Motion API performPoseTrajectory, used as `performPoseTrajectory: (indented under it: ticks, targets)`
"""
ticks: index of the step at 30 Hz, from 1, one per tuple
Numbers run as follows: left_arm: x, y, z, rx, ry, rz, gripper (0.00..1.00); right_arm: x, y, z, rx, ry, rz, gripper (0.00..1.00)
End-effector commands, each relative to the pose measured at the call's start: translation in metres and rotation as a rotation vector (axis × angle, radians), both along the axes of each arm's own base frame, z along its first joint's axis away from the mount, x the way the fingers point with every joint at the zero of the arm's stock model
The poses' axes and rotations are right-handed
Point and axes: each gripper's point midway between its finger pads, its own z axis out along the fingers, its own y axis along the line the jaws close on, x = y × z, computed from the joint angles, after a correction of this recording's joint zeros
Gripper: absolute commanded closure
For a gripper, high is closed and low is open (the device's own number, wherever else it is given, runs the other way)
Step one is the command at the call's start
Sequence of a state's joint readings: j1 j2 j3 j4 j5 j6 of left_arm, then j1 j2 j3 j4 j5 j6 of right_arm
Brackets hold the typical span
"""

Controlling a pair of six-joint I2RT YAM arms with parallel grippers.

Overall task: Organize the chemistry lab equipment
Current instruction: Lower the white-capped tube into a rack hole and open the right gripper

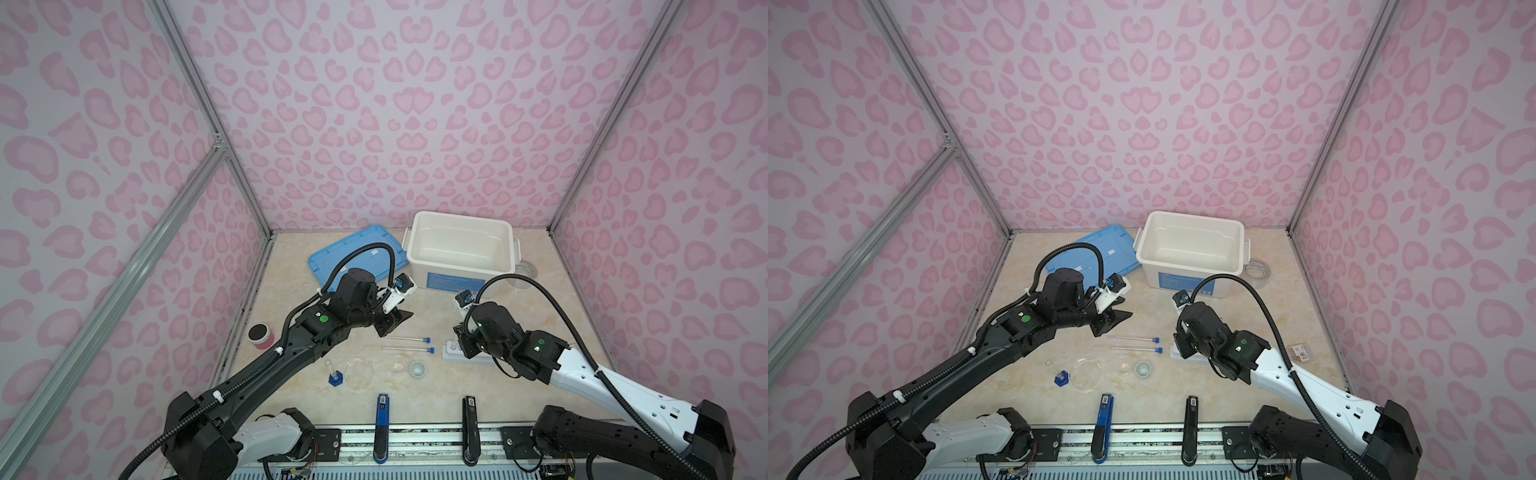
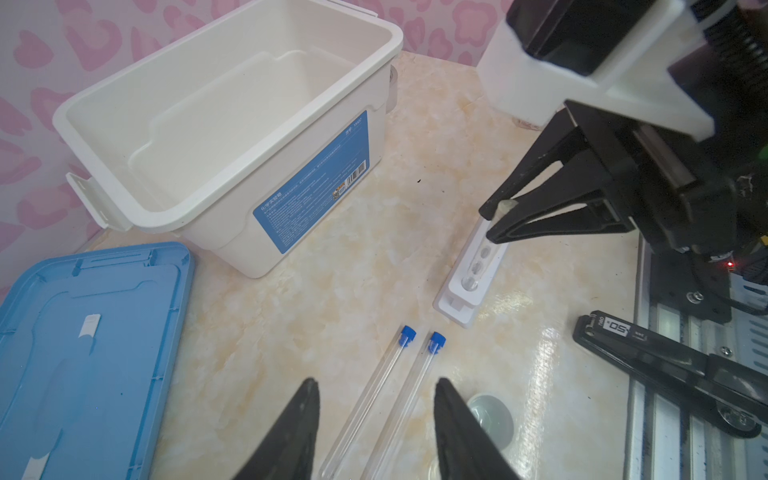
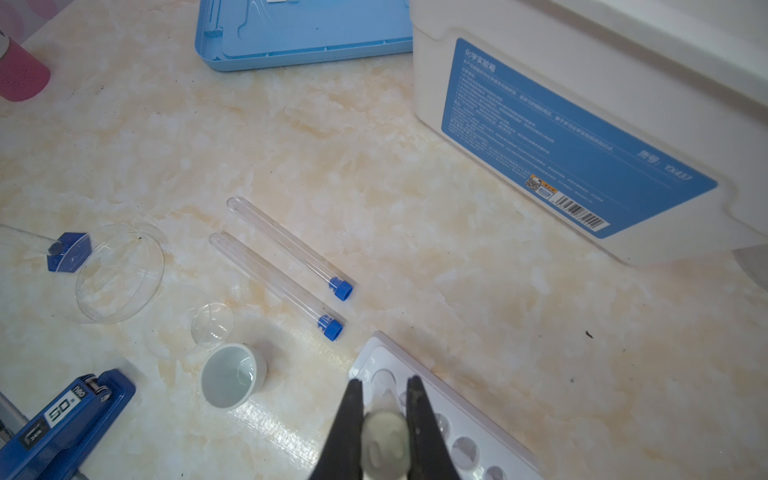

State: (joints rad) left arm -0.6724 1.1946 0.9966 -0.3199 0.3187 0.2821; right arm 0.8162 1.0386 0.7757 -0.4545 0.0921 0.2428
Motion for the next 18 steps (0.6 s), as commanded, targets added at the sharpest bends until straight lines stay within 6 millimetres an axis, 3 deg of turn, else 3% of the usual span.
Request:
performPoseTrajectory:
  ticks: [1, 18]
  targets:
    - [0.0002, -0.003, 0.0039, -0.017, -0.012, -0.013, 0.52, 0.0041, 0.0027, 0.001, 0.011, -0.02, -0.007, 0.96]
    - [0.0007, -0.0023, 0.0038, -0.012, -0.014, -0.011, 0.52, 0.0036, 0.0006, -0.0077, -0.006, -0.018, -0.012, 0.95]
